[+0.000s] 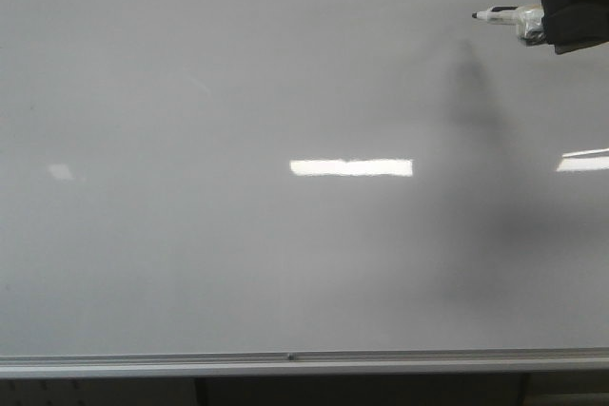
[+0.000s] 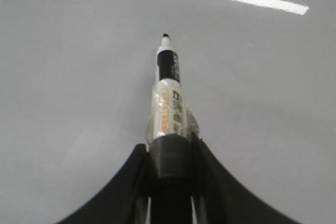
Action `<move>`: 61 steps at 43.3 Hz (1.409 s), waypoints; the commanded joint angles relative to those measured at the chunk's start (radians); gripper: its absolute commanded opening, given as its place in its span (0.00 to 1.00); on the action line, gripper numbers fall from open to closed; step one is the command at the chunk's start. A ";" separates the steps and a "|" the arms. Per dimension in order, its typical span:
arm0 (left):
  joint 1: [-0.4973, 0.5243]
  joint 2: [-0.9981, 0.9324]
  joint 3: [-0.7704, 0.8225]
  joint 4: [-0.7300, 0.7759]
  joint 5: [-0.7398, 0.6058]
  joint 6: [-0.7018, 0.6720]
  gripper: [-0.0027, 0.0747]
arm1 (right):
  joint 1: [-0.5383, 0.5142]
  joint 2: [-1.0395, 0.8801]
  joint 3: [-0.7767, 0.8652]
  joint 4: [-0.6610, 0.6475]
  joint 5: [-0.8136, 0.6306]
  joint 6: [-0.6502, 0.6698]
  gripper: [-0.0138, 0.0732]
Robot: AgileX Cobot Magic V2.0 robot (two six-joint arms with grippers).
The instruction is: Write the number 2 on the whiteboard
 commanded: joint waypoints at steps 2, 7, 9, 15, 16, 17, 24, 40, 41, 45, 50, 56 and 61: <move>0.004 -0.002 -0.027 -0.011 -0.061 -0.011 0.74 | 0.001 0.014 -0.028 0.002 -0.123 -0.011 0.14; 0.004 -0.002 -0.027 -0.011 -0.061 -0.011 0.74 | -0.004 0.036 -0.028 0.002 -0.122 -0.020 0.13; 0.004 -0.002 -0.027 -0.011 -0.061 -0.011 0.74 | -0.015 0.037 -0.028 0.002 -0.122 -0.020 0.13; 0.004 -0.002 -0.027 -0.011 -0.061 -0.011 0.74 | -0.072 0.037 -0.028 0.002 -0.081 -0.020 0.12; 0.004 -0.002 -0.027 -0.011 -0.061 -0.011 0.74 | -0.081 0.037 -0.028 0.002 -0.066 -0.020 0.12; 0.004 -0.002 -0.027 -0.011 -0.061 -0.011 0.74 | -0.093 0.037 -0.028 0.002 -0.050 -0.020 0.12; 0.004 -0.002 -0.027 -0.011 -0.061 -0.011 0.74 | -0.095 0.040 -0.028 0.002 0.071 -0.020 0.12; 0.004 -0.002 -0.027 -0.011 -0.061 -0.011 0.74 | -0.035 0.116 -0.028 0.003 0.078 -0.020 0.12; 0.004 -0.002 -0.027 -0.011 -0.061 -0.011 0.74 | -0.035 0.116 -0.028 0.003 0.078 -0.020 0.12; 0.004 -0.002 -0.027 -0.011 -0.061 -0.011 0.74 | -0.055 0.116 -0.028 0.002 0.090 -0.020 0.12; 0.004 -0.002 -0.027 -0.011 -0.061 -0.011 0.74 | -0.115 0.116 -0.028 0.002 0.115 -0.020 0.12; 0.004 -0.002 -0.027 -0.011 -0.061 -0.011 0.74 | -0.129 0.112 -0.037 0.003 0.118 -0.020 0.12; 0.004 -0.002 -0.027 -0.011 -0.063 -0.011 0.74 | -0.111 0.079 -0.058 0.003 0.166 -0.020 0.12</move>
